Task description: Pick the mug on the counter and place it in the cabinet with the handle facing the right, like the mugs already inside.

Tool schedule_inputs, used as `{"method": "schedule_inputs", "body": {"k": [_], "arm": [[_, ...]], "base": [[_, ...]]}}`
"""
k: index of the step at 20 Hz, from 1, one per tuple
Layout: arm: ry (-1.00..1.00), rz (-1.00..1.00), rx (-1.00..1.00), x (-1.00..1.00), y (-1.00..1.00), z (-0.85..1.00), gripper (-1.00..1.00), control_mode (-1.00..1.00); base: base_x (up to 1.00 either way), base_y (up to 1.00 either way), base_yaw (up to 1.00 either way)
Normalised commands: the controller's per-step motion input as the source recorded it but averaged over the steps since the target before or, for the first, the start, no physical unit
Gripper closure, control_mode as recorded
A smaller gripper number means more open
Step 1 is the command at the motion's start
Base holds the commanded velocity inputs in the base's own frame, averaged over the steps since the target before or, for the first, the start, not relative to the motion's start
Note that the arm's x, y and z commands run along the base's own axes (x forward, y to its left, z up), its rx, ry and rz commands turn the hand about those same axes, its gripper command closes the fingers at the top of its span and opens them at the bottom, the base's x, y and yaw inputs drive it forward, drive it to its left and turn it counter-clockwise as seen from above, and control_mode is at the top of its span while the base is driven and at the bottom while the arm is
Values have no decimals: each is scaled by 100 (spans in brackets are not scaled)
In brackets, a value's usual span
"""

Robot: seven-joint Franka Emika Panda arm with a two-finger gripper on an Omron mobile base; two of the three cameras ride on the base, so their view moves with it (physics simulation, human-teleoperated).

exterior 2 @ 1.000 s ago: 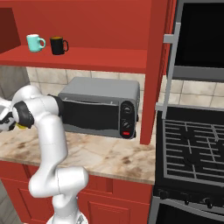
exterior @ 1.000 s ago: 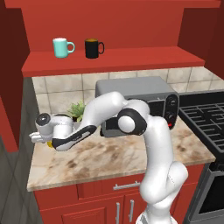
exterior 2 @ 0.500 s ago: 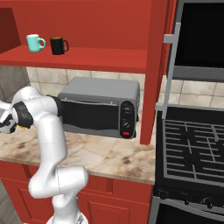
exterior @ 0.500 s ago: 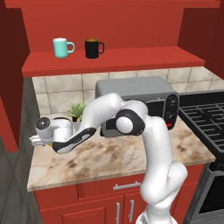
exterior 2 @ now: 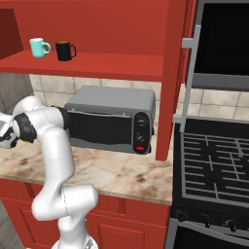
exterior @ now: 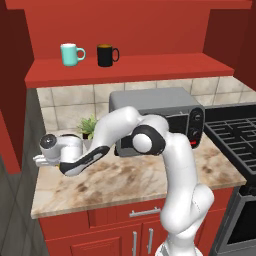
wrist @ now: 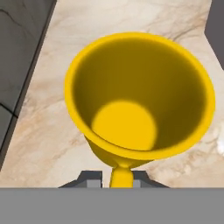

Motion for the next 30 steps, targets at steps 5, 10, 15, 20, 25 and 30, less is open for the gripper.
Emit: {"method": "schedule_inputs", "body": {"k": [5, 10, 15, 20, 25, 30], "arm": [[0, 0, 0, -6, -1, 6, 100, -100], [-1, -1, -5, -27, -18, 51, 100, -100], [-1, 0, -6, -29, -42, 54, 100, -100], [-2, 3, 0, -40, -64, 6, 100, -100], [0, 2, 6, -42, -61, 11, 100, -100], [8, 2, 13, -38, -70, 39, 100, -100]], "base": [[0, 0, 0], [0, 0, 0], [0, 0, 0], [0, 0, 0], [0, 0, 0], [0, 0, 0]]}}
